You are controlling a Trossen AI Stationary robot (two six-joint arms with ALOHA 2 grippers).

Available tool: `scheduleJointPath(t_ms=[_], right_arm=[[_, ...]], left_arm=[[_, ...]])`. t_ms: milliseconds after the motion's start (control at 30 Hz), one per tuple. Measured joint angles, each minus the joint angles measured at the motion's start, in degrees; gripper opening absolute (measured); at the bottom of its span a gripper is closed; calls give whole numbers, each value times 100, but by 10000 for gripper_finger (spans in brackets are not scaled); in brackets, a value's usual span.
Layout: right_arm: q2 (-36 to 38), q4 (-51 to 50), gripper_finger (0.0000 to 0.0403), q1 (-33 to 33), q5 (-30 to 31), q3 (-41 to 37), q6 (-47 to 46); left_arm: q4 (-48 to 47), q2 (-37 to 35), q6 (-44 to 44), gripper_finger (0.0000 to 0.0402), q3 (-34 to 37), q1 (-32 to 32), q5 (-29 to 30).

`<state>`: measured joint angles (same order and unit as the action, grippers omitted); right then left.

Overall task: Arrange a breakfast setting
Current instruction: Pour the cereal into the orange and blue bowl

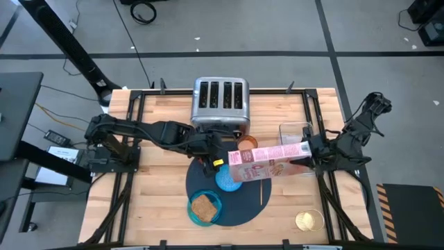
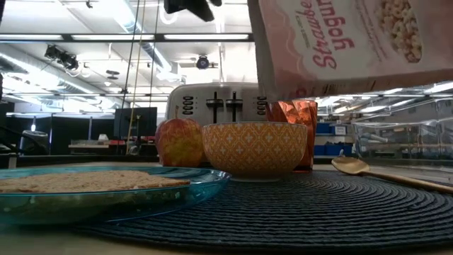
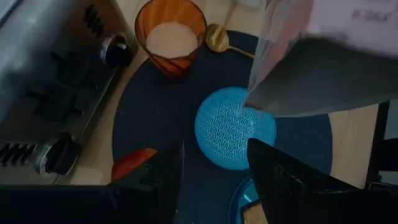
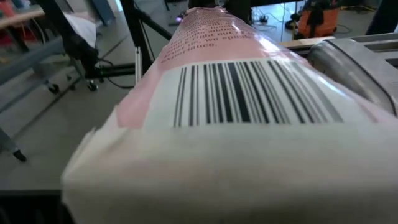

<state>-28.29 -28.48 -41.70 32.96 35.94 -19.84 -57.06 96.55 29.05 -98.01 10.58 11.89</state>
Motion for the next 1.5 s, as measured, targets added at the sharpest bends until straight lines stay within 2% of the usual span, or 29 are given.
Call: scheduleJointPath(t_ms=[933, 1500], right_arm=[[-1382, -241, 178, 1191, -1499, 895, 1148], [-2112, -674, 178, 1461, -1835, 1580, 1838]], left_arm=[[-486, -79, 75, 183, 2, 93, -223], [-615, -237, 192, 183, -2, 90, -235]])
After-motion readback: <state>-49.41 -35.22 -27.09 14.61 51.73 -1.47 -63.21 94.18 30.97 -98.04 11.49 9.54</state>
